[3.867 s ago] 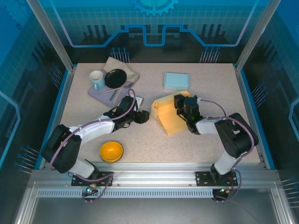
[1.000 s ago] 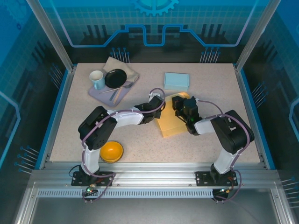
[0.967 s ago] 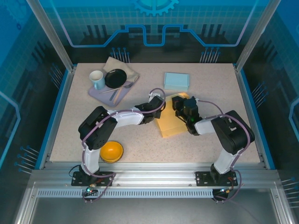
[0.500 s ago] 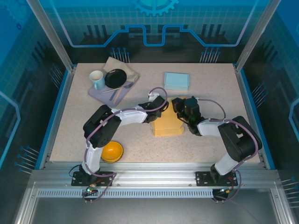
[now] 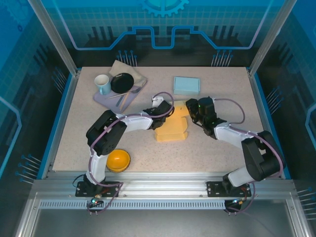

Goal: Fold the paper box

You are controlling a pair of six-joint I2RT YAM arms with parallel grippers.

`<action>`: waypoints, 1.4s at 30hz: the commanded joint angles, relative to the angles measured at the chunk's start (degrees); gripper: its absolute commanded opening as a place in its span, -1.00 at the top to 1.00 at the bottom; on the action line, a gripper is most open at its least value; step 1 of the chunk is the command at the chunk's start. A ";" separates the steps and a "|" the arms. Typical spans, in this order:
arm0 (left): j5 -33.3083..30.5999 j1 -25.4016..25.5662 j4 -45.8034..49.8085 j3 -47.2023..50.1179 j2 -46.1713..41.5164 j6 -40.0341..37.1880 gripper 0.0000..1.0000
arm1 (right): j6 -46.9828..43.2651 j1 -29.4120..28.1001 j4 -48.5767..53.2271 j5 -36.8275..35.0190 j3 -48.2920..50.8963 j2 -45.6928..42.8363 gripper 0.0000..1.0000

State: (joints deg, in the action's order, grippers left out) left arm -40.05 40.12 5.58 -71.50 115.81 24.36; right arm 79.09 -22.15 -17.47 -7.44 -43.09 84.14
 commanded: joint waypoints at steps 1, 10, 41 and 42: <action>3.06 -0.42 -0.73 5.38 -0.10 -9.29 1.00 | -14.12 0.89 20.55 4.18 -11.12 -2.58 0.34; 15.22 -0.74 -12.25 13.19 -4.53 -19.23 1.00 | -42.91 0.92 49.70 1.68 -31.61 4.21 0.27; 26.82 -3.24 -10.35 11.70 -2.30 -23.59 0.92 | -79.42 0.77 50.28 20.09 -32.96 23.06 0.03; 26.98 -3.31 -10.24 11.66 -2.17 -23.57 0.91 | -79.53 0.78 50.11 20.19 -32.72 22.75 0.03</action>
State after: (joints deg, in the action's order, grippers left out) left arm -15.20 37.41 -10.76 -60.05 109.89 0.40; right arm 0.97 -21.58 30.74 14.46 -78.19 104.29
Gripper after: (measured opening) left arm 0.098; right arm 0.487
